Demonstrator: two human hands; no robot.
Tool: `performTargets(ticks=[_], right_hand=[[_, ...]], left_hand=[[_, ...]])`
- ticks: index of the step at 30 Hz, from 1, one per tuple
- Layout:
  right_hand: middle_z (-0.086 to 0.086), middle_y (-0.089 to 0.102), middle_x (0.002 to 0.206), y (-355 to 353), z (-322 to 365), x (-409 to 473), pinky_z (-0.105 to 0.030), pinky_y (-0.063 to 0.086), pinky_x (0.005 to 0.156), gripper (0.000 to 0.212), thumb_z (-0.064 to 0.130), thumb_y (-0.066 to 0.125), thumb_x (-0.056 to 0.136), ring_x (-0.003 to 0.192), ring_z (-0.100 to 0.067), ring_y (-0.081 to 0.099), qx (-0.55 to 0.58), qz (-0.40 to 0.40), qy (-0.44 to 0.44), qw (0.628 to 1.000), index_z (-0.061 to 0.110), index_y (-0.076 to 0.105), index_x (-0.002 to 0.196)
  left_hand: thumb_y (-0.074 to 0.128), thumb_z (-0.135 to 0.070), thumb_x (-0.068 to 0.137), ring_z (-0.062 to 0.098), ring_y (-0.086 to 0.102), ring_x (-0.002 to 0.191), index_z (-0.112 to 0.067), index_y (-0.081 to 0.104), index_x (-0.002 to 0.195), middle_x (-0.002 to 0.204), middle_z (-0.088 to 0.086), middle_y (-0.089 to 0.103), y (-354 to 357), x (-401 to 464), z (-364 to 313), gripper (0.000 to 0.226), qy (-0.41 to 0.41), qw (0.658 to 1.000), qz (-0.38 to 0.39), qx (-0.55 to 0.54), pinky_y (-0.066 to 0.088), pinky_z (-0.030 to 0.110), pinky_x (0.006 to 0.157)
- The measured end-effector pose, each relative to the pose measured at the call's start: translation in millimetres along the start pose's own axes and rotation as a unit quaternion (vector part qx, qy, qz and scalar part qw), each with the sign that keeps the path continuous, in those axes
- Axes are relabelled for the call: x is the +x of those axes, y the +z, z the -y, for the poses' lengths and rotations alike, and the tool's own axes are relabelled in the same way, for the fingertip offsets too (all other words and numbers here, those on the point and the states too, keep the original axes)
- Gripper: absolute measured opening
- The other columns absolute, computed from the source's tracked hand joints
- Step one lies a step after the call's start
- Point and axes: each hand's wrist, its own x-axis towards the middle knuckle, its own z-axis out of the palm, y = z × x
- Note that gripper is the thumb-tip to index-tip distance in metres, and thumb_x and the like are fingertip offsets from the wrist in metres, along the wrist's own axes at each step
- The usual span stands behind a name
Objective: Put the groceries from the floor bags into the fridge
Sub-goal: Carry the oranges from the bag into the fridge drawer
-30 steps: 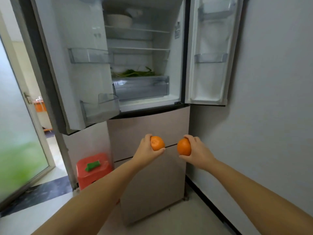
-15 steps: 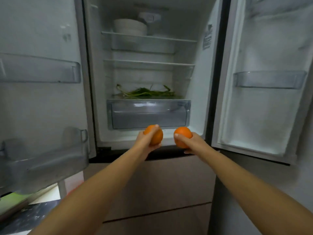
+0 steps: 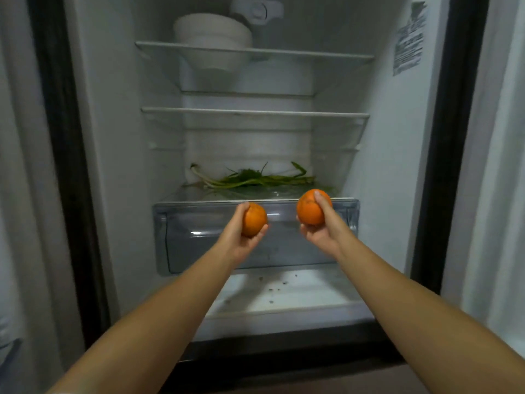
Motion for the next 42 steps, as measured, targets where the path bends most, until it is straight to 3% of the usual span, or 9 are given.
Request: performTargets(ticks=[7, 12, 15, 19, 23, 32, 37, 40, 42], right_hand=[[-0.011, 0.059, 0.096, -2.5, 3.1, 20.5, -0.023, 0.052, 0.05, 0.054, 0.047, 0.063, 0.084, 0.074, -0.021, 0.06, 0.138, 0.019, 0.008, 0.99, 0.016, 0.047, 0.125], [-0.01, 0.057, 0.093, -9.4, 11.7, -19.6, -0.02, 0.051, 0.051, 0.039, 0.049, 0.058, 0.086, 0.072, -0.02, 0.057, 0.112, 0.047, 0.013, 0.993, 0.015, 0.053, 0.106], [-0.009, 0.057, 0.09, -11.9, 22.3, -57.6, -0.02, 0.048, 0.052, 0.036, 0.049, 0.057, 0.087, 0.071, -0.019, 0.057, 0.079, 0.056, 0.009, 0.995, 0.015, 0.053, 0.098], [-0.01, 0.056, 0.093, -18.0, 30.4, -109.1, -0.024, 0.043, 0.061, 0.036, 0.046, 0.058, 0.088, 0.073, -0.019, 0.056, 0.061, 0.055, 0.009, 0.997, 0.015, 0.053, 0.103], [-0.012, 0.054, 0.102, -25.3, 30.7, -149.1, -0.026, 0.046, 0.064, 0.057, 0.043, 0.064, 0.085, 0.077, -0.022, 0.057, 0.066, 0.046, 0.015, 0.997, 0.015, 0.043, 0.13], [-0.013, 0.053, 0.107, -42.6, 30.4, -178.9, -0.027, 0.048, 0.064, 0.06, 0.043, 0.064, 0.085, 0.082, -0.023, 0.058, 0.066, 0.046, 0.043, 0.996, 0.016, 0.041, 0.134], [-0.014, 0.063, 0.105, -58.9, 48.1, -170.5, -0.021, 0.05, 0.047, 0.07, 0.049, 0.064, 0.074, 0.072, -0.02, 0.066, -0.085, 0.152, 0.097, 0.98, 0.013, 0.045, 0.131], [-0.011, 0.066, 0.094, -39.2, 69.8, -163.8, -0.017, 0.043, 0.042, 0.061, 0.057, 0.055, 0.073, 0.061, -0.016, 0.062, -0.145, 0.219, 0.061, 0.963, 0.016, 0.055, 0.118], [-0.009, 0.066, 0.093, -18.0, 84.6, -150.4, -0.018, 0.043, 0.042, 0.059, 0.059, 0.049, 0.081, 0.062, -0.016, 0.062, -0.194, 0.233, 0.01, 0.953, 0.017, 0.053, 0.122]], left_hand=[[0.066, -0.036, 0.083, 0.031, 0.063, 0.084, -0.011, 0.045, 0.124, 0.113, 0.019, 0.054, -1.8, 6.5, -2.5, 0.052, 0.001, 0.994, 0.025, -0.109, 0.055, 0.025, 0.044], [0.063, -0.038, 0.084, 0.028, 0.069, 0.064, -0.014, 0.049, 0.12, 0.105, 0.016, 0.057, 7.0, -27.4, 5.8, 0.045, 0.025, 0.997, 0.025, -0.074, 0.053, 0.023, 0.042], [0.065, -0.038, 0.084, 0.029, 0.069, 0.064, -0.017, 0.046, 0.132, 0.115, 0.016, 0.055, 14.1, -60.0, 13.3, 0.056, 0.05, 0.996, 0.02, -0.066, 0.052, 0.023, 0.042], [0.065, -0.036, 0.084, 0.027, 0.065, 0.079, -0.017, 0.046, 0.13, 0.119, 0.015, 0.053, 22.6, -108.7, 30.7, 0.053, 0.082, 0.996, 0.005, -0.047, 0.052, 0.022, 0.042], [0.067, -0.037, 0.084, 0.027, 0.064, 0.086, -0.018, 0.045, 0.132, 0.129, 0.017, 0.05, 23.4, -144.6, 45.8, 0.056, 0.081, 0.995, -0.009, -0.048, 0.053, 0.023, 0.044], [0.065, -0.038, 0.084, 0.028, 0.064, 0.081, -0.018, 0.044, 0.134, 0.122, 0.015, 0.052, 23.9, -176.3, 56.7, 0.057, 0.071, 0.996, -0.018, -0.042, 0.052, 0.023, 0.043], [0.065, -0.038, 0.085, 0.03, 0.065, 0.091, -0.024, 0.052, 0.112, 0.125, 0.015, 0.052, 23.7, -182.9, 44.2, 0.032, 0.05, 0.991, -0.018, 0.122, 0.054, 0.023, 0.045], [0.058, -0.038, 0.089, 0.027, 0.065, 0.088, -0.026, 0.054, 0.104, 0.115, 0.012, 0.056, 50.7, -185.8, 21.7, 0.019, 0.085, 0.976, 0.042, 0.197, 0.054, 0.021, 0.046], [0.055, -0.035, 0.092, 0.023, 0.064, 0.086, -0.024, 0.054, 0.101, 0.109, 0.008, 0.059, 77.6, -180.4, 1.5, 0.014, 0.138, 0.954, 0.07, 0.258, 0.056, 0.021, 0.048]])
